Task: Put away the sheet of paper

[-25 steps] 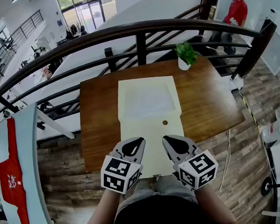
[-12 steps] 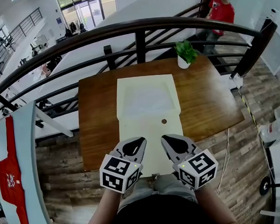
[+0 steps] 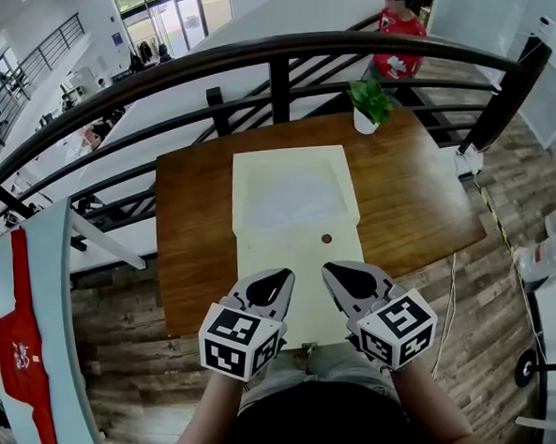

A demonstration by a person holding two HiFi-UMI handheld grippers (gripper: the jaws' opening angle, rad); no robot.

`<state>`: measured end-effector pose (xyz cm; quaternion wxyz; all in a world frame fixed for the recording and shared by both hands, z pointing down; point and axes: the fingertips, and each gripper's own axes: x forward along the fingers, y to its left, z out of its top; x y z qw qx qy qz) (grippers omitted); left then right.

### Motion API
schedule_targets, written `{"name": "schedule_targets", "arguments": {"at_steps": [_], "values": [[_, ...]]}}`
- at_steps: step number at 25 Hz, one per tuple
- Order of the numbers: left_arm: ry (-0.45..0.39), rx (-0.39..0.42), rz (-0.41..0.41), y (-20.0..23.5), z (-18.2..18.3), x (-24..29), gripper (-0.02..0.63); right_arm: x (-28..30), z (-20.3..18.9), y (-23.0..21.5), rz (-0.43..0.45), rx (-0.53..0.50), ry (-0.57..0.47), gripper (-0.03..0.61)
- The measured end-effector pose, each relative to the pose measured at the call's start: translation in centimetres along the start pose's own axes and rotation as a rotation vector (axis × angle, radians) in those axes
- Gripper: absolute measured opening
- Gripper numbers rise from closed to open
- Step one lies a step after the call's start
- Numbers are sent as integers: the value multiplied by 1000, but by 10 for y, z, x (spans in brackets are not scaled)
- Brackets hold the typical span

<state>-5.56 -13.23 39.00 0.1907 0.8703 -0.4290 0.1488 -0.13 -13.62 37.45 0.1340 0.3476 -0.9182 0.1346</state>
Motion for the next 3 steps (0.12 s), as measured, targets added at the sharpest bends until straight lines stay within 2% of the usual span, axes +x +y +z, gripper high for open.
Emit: {"name": "schedule_targets", "arguments": {"at_steps": [3], "values": [[5, -4, 0, 1, -2, 1, 18, -1, -2, 0, 1, 0, 2, 26]]}}
